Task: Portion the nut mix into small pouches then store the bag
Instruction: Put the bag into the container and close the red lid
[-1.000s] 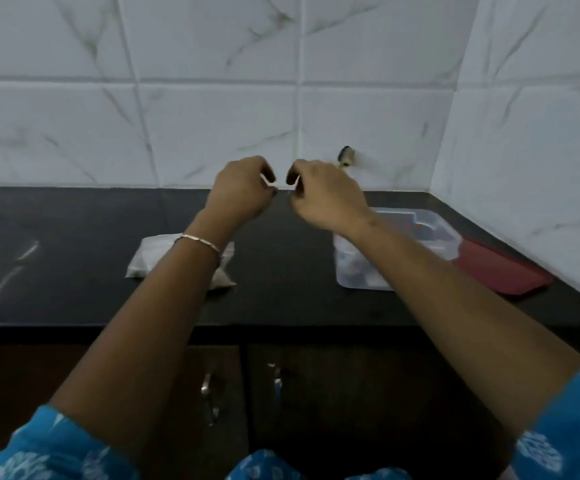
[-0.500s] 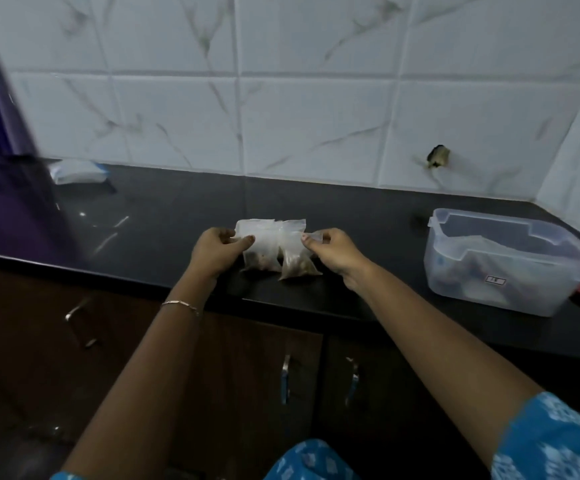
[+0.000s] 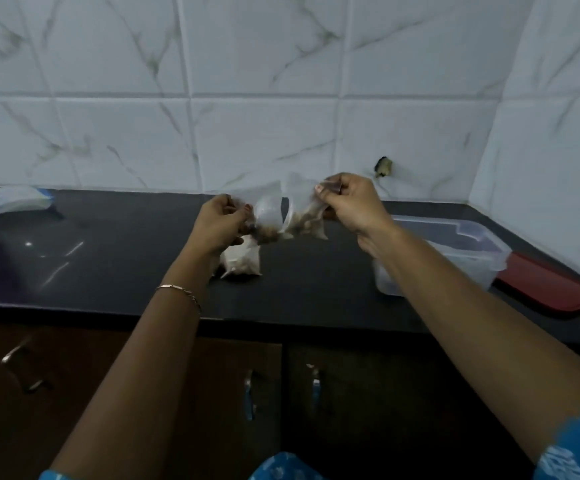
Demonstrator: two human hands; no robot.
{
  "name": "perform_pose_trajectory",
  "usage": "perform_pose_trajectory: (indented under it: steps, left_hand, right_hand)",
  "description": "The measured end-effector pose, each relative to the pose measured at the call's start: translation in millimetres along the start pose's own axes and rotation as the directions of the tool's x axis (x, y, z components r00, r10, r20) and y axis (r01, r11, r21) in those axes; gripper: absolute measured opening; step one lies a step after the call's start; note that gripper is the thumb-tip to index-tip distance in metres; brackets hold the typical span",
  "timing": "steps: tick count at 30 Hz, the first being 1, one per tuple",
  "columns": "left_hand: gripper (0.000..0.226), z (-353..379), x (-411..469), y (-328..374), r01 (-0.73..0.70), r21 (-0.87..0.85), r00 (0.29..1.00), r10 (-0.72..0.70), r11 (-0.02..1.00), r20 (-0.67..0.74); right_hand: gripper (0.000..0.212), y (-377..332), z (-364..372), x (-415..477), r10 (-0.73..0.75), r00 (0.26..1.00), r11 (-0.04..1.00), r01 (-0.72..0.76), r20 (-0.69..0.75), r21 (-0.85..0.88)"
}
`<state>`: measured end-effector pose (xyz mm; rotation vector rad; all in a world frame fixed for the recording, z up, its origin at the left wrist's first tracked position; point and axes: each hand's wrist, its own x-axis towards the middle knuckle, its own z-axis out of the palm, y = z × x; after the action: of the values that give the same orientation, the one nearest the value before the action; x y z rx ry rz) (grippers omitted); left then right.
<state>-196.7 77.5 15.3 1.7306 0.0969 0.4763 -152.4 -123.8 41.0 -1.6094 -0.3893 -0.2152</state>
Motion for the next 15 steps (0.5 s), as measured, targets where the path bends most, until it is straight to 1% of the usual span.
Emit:
perform_pose_trajectory:
  steps: [3,6,8,11,13,15]
  left_hand:
    - [0.011,44.7,2.0,28.3,-0.05,-0.111,0.996,0.057,0.993,0.062]
    - [0.009,92.3,3.6,46.4,-0.107,-0.173,0.989,0.124,0.979,0.087]
    - [0.011,121.1,4.4,52.1,-0.117,-0.173,0.982,0.14,0.978,0.128]
    - [0.014,158.0,4.9,56.4,-0.112,-0.136,0.964,0.141,0.984,0.224]
    - [0.012,175.9,5.1,56.0,-0.131,-0.057,0.949,0.142,0.99,0.282]
    - [0.007,188.6,4.4,53.0,-0.181,0.048,0.92,0.152,0.982,0.361]
  right_hand:
    - [0.017,-26.5,-51.0,4.6,-0.095,0.989,0.994,0.089,-0.113,-0.06]
    - [0.015,-42.3,-105.2,-0.6,-0.114,0.974,0.986,0.085,-0.198,-0.146]
    - [0.015,-44.8,-137.3,-4.3,-0.117,0.962,0.978,0.068,-0.248,-0.198]
    - [0.022,-35.9,-172.6,-6.9,-0.132,0.945,0.946,0.031,-0.298,-0.322]
    - [0.026,-24.6,-186.5,-7.0,-0.143,0.94,0.909,0.0,-0.31,-0.417]
    - [0.022,-12.9,-194.0,-7.8,-0.12,0.949,0.868,-0.043,-0.291,-0.496]
